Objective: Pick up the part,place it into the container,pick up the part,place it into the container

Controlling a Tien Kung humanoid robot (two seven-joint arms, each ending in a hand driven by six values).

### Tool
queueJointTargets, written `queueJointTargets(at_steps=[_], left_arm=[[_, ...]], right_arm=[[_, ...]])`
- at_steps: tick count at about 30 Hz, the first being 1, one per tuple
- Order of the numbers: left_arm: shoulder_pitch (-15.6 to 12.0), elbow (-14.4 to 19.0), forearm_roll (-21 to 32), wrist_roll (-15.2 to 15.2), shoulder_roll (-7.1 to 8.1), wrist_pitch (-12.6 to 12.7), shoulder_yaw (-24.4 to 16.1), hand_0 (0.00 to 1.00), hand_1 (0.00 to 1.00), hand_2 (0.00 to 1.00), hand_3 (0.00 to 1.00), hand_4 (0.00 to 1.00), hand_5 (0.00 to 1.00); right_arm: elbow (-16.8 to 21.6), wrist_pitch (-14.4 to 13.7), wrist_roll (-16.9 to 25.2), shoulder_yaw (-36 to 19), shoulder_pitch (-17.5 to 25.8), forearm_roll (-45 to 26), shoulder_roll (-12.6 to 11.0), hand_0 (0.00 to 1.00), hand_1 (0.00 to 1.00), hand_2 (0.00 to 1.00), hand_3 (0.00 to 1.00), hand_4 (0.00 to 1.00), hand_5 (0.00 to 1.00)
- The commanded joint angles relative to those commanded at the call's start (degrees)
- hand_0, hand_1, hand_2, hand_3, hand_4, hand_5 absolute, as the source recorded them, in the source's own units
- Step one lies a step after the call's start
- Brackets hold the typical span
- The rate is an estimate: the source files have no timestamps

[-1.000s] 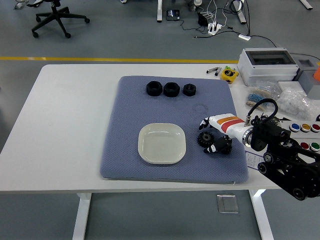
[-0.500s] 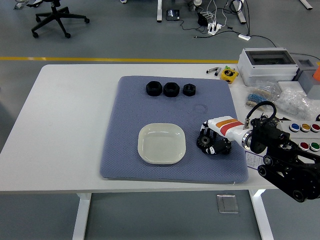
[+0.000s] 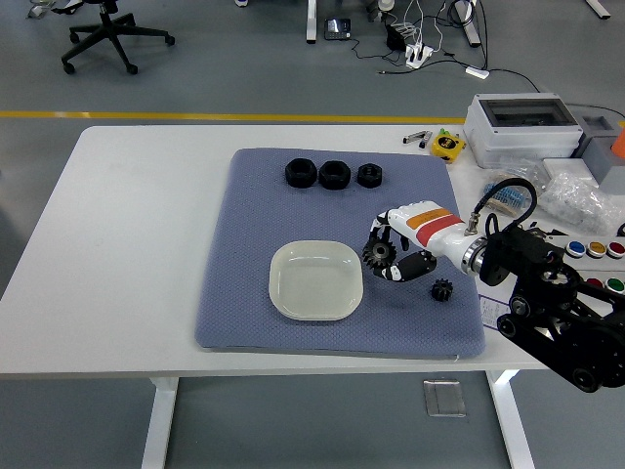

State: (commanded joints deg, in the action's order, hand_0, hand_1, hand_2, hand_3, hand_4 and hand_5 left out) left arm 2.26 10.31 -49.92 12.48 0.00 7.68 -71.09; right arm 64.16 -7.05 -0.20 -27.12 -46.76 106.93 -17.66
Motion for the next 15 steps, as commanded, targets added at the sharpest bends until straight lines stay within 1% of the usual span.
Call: queueJointTargets(at_steps=[3,5,6,9,11,12,15], left_arm=[[0.06,0.0,0.17,-0.01,0.0,-0.1,0.33,0.823,0.802,0.835,0.578,0.495,0.713],[0.13,0.0,0.3,-0.02,0.0,-0.14,0.46,0.823,0.802,0.835,0.578,0.495,0.713],[0.18,0.0,0.36,-0.02,0.0,-0.14,0.53,0.822,0.8,0.835,0.577,0.494,0.713],[0.36,0.0,0.63,-0.03,0.0,-0.11,0.79,0.822,0.8,0.835,0.577,0.494,0.713],[0.48,0.0,0.76,-0.06,0.0,-0.07,0.83,0.822,0.8,0.835,0.577,0.494,0.713],[0.53,0.0,0.83,-0.07,0.0,-0.07,0.86,0.823,0.801,0.835,0.577,0.494,0.714],[0.65,0.0,1.17,-0.16,0.0,-0.06,1.03,0.823,0.801,0.835,0.577,0.494,0.714]], right_arm=[[3.09,0.45,-0.67,1.06,-0.75,-0.21,1.08,0.249,0.335,0.432,0.483,0.616,0.254],[3.52,1.0,-1.37,2.1,-1.47,-1.96,2.2,0.249,0.335,0.432,0.483,0.616,0.254],[3.41,1.4,-1.76,2.67,-1.94,-3.01,2.98,0.247,0.351,0.471,0.524,0.873,0.344],[2.38,2.8,-2.98,3.92,-3.31,-2.73,5.27,0.247,0.351,0.471,0.524,0.873,0.344],[1.46,5.69,-3.7,4.57,-4.21,-0.87,6.66,0.247,0.351,0.471,0.524,0.873,0.344],[1.09,6.73,-3.58,4.77,-4.49,0.0,7.08,0.502,0.65,0.801,0.942,0.998,0.45],[-0.19,8.99,-2.95,4.94,-5.12,1.28,8.2,0.502,0.65,0.801,0.942,0.998,0.45]])
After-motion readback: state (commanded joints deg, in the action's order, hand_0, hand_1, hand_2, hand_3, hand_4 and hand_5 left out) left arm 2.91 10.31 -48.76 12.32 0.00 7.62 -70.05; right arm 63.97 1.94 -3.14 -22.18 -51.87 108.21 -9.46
